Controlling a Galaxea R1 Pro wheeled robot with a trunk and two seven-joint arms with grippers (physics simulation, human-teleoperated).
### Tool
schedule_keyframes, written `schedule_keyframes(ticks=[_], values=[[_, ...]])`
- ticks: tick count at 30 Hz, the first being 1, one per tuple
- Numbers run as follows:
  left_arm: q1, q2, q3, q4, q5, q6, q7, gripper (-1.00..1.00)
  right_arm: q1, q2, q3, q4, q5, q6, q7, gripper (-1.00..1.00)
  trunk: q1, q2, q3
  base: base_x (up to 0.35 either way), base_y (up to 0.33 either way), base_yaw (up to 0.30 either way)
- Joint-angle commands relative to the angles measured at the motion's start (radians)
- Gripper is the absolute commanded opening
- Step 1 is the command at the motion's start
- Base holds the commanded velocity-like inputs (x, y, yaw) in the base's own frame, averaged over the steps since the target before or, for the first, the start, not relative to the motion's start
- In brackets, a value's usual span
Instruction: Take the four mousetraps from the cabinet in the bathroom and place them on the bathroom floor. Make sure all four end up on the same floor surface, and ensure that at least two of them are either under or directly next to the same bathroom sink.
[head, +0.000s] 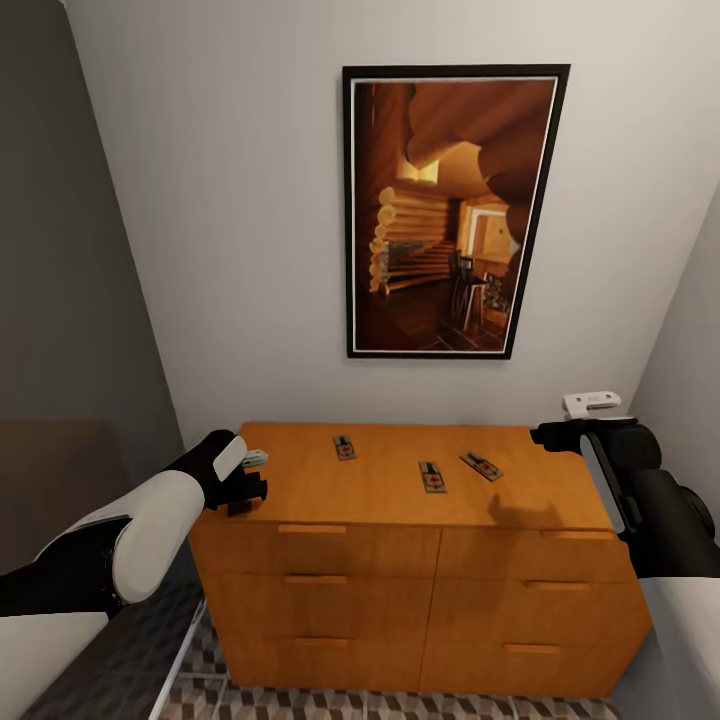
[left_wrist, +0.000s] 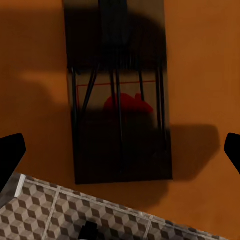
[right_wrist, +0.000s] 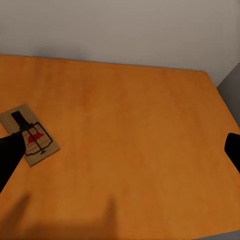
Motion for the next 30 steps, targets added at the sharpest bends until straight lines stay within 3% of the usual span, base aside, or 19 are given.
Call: schedule_keyframes(ticks=[1, 16, 30], values=[[0.0, 0.0, 0.004, -0.002, 0.01, 0.002, 0.01, 1.0, -0.001, 0.0, 0.0, -0.001, 0.002, 0.004, 0.0, 1.0, 0.004, -0.008, -0.005, 0.0, 0.0, 0.0], [0.0, 0.0, 0.004, -0.002, 0.01, 0.002, 0.01, 1.0, -0.001, -0.001, 0.0, -0.001, 0.002, 0.004, 0.0, 1.0, 0.062, -0.113, -0.052, 0.0, 0.0, 0.0], [0.0, 0.0, 0.004, -0.001, 0.01, 0.002, 0.01, 1.0, -0.001, -0.001, -0.001, -0.001, 0.002, 0.004, 0.0, 1.0, 0.062, -0.113, -0.052, 0.0, 0.0, 0.0]])
